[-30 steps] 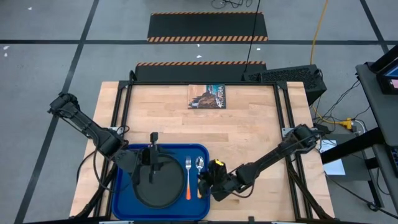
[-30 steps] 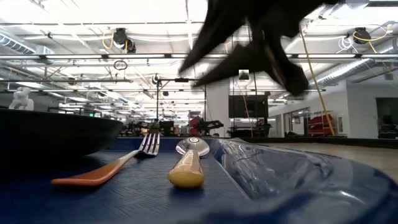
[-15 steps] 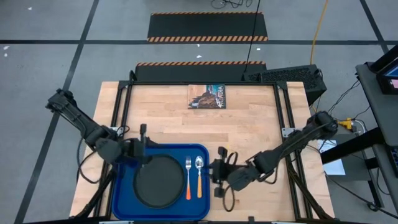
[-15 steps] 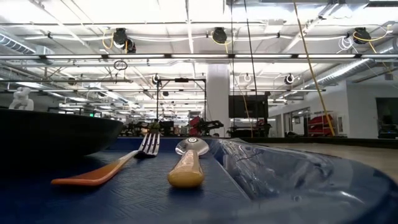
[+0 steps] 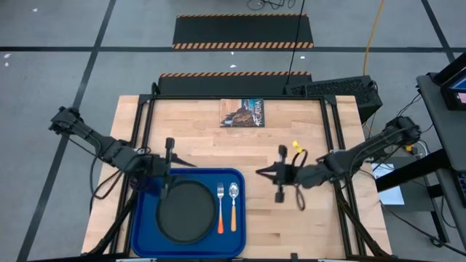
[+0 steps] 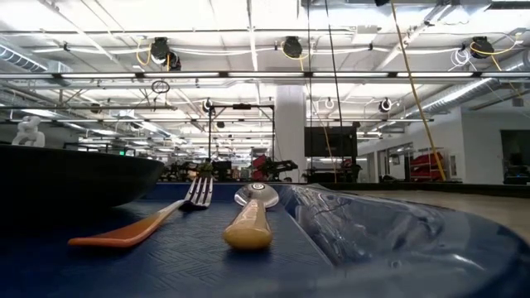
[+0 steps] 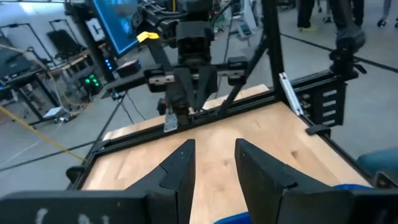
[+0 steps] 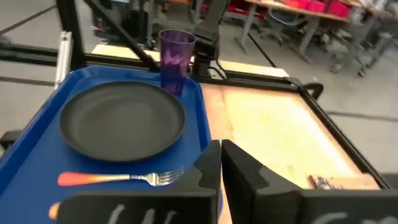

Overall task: Pick and place plate/cup/fork/spoon on tray
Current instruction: Return to Home Position

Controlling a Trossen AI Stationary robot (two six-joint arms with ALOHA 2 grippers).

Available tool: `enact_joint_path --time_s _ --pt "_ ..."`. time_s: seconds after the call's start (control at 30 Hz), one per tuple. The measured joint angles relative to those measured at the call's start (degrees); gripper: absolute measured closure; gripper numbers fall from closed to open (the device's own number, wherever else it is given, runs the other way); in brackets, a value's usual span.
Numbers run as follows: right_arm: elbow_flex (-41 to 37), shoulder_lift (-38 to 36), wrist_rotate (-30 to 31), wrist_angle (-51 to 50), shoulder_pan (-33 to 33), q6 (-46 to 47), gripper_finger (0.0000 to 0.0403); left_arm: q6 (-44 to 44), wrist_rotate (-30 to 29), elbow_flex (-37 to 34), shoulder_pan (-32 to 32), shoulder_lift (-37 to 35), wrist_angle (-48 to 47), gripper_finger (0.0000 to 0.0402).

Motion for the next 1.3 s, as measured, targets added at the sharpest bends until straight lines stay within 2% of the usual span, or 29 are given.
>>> enact_joint_path --time_s 0.13,0.27,0.47,0.53,0.77,1.0,1.3 --pt "-7.4 -7.0 -4.6 5.1 -2.2 -5.0 0.0401 0.2 3.8 -4.2 5.6 -2.8 3.9 0.0284" --pt "-14.9 -12.8 -8.3 11.1 -4.3 -9.7 0.0402 0.8 10.2 -9.3 11.5 -5.8 9.5 0.0284" --pt "-23.7 -19.6 -8.6 16.4 -7.2 -14.9 0.0402 0.8 14.4 -16.2 19.2 -7.2 15.4 0.0286" --pt "-25.7 -21.5 -8.6 16.7 -8.0 -16.4 0.0402 0.2 15.2 -18.2 20.9 -7.1 17.1 0.0298" --pt "-29.3 -26.7 -8.9 16.7 -10.7 -21.4 0.0403 0.3 18.3 -23.9 25.3 -7.8 22.6 0.0393" --pt "-32.5 -28.7 -15.7 16.7 -14.8 -21.0 0.0403 -3.0 20.4 -27.2 26.7 -8.2 23.8 0.0396" --pt "-37.7 -28.7 -16.2 23.5 -16.7 -19.6 0.0403 -6.7 18.7 -33.2 26.7 -8.2 27.6 0.0398"
